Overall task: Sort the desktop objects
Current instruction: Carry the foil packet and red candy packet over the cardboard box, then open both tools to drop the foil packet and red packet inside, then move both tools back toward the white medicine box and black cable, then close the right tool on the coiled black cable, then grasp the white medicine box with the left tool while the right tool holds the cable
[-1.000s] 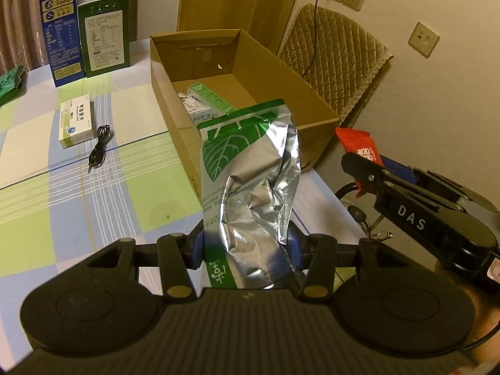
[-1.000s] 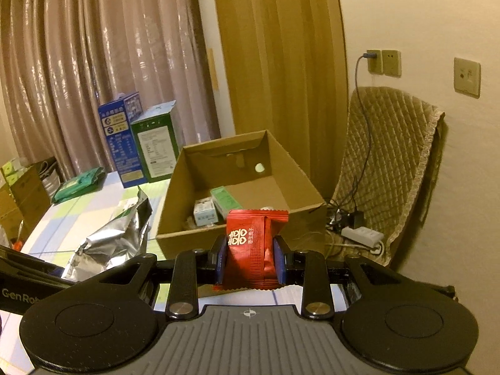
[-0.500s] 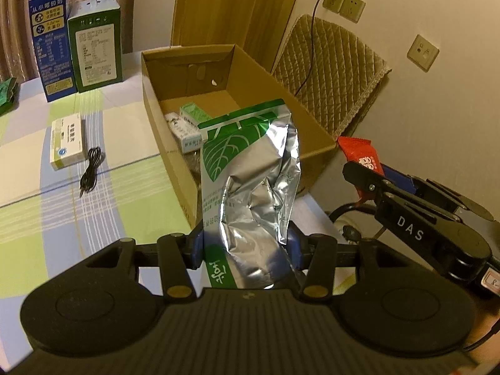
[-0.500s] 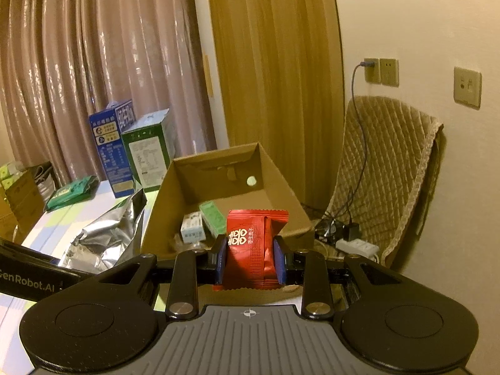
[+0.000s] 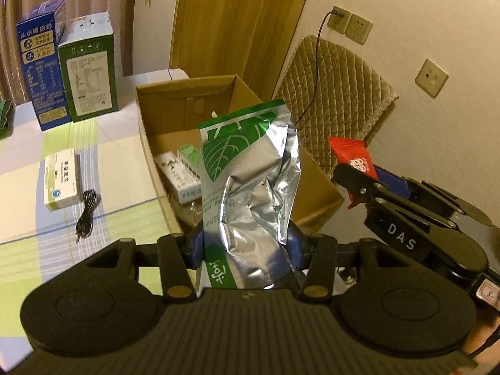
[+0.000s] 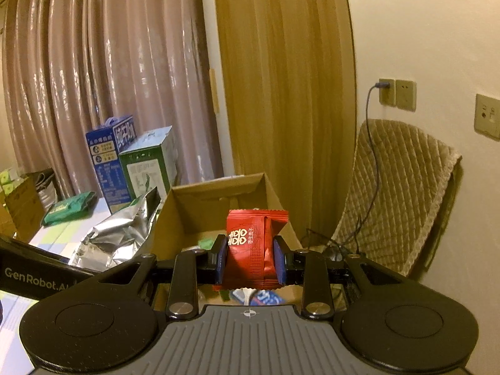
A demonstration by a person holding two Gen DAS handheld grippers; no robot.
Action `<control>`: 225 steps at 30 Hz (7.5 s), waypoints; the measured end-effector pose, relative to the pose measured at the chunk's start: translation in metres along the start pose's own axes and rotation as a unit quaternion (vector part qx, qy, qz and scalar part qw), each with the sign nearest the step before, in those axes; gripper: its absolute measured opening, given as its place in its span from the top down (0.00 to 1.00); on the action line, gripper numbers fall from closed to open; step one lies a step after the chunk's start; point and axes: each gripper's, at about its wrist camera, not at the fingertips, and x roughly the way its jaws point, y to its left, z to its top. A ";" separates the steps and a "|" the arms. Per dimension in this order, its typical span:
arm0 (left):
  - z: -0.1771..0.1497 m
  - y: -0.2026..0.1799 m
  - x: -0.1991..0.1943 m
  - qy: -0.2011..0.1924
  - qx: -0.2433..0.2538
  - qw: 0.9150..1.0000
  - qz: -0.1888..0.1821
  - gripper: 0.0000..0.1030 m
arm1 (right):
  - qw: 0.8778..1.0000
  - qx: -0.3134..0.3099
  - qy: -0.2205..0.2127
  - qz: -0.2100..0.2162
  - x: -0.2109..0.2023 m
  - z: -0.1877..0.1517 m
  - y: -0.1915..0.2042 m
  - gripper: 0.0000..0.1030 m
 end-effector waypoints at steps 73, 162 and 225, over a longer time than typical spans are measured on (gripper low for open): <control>-0.065 0.101 -0.057 -0.063 -0.096 0.987 0.113 0.07 | 0.994 0.102 0.025 0.025 -0.010 -0.007 -0.010 0.21; -0.081 0.335 0.058 -0.052 -0.108 0.976 0.180 0.02 | 0.982 -0.108 0.138 0.069 0.252 -0.126 0.240 0.78; -0.180 0.226 -0.003 0.015 -0.035 0.991 0.127 0.27 | 0.967 -0.091 0.207 0.117 0.089 -0.168 0.178 0.59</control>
